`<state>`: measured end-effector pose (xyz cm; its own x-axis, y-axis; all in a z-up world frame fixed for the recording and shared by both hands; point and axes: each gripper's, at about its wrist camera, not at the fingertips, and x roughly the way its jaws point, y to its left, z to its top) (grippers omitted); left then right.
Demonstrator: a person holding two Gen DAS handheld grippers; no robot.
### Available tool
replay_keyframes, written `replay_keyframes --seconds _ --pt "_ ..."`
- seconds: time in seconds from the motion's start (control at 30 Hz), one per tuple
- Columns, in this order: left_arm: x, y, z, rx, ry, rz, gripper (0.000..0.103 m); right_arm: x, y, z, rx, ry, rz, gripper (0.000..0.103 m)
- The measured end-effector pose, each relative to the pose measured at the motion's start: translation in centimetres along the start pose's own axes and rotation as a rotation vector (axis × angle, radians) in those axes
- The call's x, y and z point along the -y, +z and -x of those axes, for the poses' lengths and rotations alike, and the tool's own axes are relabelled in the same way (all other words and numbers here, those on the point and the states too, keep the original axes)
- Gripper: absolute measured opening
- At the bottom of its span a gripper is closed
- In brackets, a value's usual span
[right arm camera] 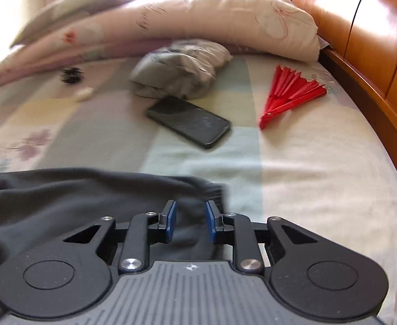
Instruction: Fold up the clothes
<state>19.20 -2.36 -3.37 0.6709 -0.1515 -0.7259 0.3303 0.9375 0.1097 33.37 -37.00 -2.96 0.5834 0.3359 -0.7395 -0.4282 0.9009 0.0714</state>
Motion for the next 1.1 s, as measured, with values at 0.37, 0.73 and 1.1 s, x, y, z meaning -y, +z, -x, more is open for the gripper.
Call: replay_keyframes --seconds 0.37,0.73,1.1 --pt "2.4 -4.1 4.3 -0.024 -0.05 -0.079 0.102 -10.8 -9.9 9.1 0.019 0.131 -0.022 0.049" --pt "-1.8 -11.7 5.0 -0.075 -0.013 0.083 0.102 -17.9 -16.0 14.1 0.068 0.232 -0.164 0.06" --pt "-8.9 -12.7 3.4 0.066 -0.084 0.379 0.102 -19.4 -16.6 15.5 0.061 0.163 -0.181 0.065"
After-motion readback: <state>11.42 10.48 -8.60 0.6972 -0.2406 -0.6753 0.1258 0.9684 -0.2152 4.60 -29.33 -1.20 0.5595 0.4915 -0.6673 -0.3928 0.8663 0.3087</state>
